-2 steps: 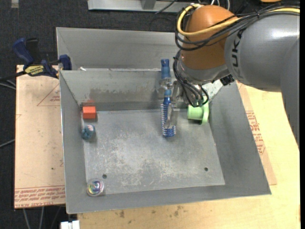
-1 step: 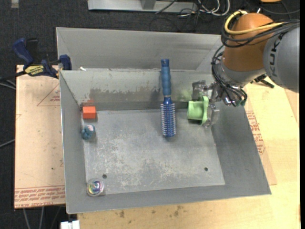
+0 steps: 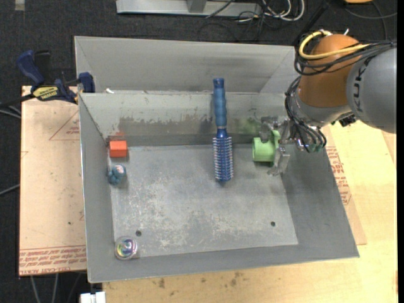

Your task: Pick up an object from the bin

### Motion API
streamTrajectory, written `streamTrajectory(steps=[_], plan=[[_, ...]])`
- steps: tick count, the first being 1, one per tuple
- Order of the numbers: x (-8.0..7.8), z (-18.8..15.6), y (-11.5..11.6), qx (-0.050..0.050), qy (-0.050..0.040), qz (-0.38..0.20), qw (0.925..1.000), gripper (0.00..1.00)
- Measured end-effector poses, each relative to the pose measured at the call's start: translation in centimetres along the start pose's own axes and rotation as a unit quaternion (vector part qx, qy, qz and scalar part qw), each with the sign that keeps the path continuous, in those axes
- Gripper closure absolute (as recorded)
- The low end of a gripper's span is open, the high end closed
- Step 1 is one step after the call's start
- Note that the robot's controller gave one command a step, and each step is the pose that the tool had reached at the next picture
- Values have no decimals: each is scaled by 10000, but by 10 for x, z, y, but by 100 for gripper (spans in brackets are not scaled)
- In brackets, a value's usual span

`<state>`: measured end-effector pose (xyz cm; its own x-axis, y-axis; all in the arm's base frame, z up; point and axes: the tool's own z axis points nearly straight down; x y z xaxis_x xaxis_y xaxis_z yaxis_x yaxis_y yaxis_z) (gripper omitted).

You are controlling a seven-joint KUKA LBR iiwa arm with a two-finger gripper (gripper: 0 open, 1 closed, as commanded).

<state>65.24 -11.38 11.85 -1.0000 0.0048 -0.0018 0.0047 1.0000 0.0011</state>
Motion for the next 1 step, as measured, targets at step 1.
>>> streamTrajectory(steps=[1], plan=[[-4, 14, -27, 4, -9, 264, 9996, 0]])
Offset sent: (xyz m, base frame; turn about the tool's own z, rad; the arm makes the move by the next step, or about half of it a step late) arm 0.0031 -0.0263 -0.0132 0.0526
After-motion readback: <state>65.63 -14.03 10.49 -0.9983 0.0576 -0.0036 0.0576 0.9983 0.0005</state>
